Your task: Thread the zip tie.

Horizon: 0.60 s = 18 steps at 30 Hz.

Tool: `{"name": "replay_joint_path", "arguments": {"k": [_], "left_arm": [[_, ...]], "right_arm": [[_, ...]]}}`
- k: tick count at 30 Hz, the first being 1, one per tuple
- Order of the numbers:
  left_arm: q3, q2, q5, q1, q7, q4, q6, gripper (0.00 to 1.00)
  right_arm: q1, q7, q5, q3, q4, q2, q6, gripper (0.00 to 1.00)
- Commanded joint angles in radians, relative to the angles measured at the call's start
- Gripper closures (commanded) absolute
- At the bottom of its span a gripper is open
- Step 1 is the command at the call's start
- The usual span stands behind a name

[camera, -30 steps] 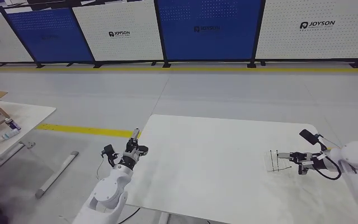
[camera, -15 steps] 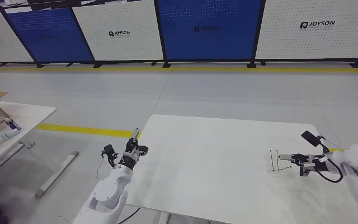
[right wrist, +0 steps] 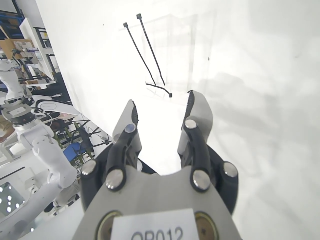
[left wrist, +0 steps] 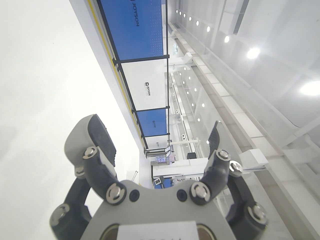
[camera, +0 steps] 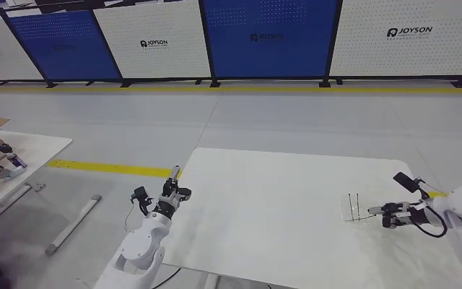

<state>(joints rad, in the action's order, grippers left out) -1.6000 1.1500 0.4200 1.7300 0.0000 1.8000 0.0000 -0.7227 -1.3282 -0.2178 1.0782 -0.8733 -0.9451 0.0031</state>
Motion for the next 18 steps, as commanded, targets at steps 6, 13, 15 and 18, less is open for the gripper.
{"name": "replay_joint_path", "arguments": {"k": [6, 13, 15, 18], "left_arm": [[0.0, 0.0, 0.0, 0.0, 0.0, 0.0, 0.0, 0.0], [0.0, 0.0, 0.0, 0.0, 0.0, 0.0, 0.0, 0.0], [0.0, 0.0, 0.0, 0.0, 0.0, 0.0, 0.0, 0.0], [0.0, 0.0, 0.0, 0.0, 0.0, 0.0, 0.0, 0.0]], "right_arm": [[0.032, -0.005, -0.012, -0.036, 0.038, -0.014, 0.016, 0.67], [0.071, 0.002, -0.014, -0.066, 0.096, -0.029, 0.031, 0.73], [0.08, 0.004, -0.015, -0.073, 0.109, -0.033, 0.031, 0.73], [0.092, 0.005, -0.014, -0.082, 0.129, -0.038, 0.026, 0.76]]}}
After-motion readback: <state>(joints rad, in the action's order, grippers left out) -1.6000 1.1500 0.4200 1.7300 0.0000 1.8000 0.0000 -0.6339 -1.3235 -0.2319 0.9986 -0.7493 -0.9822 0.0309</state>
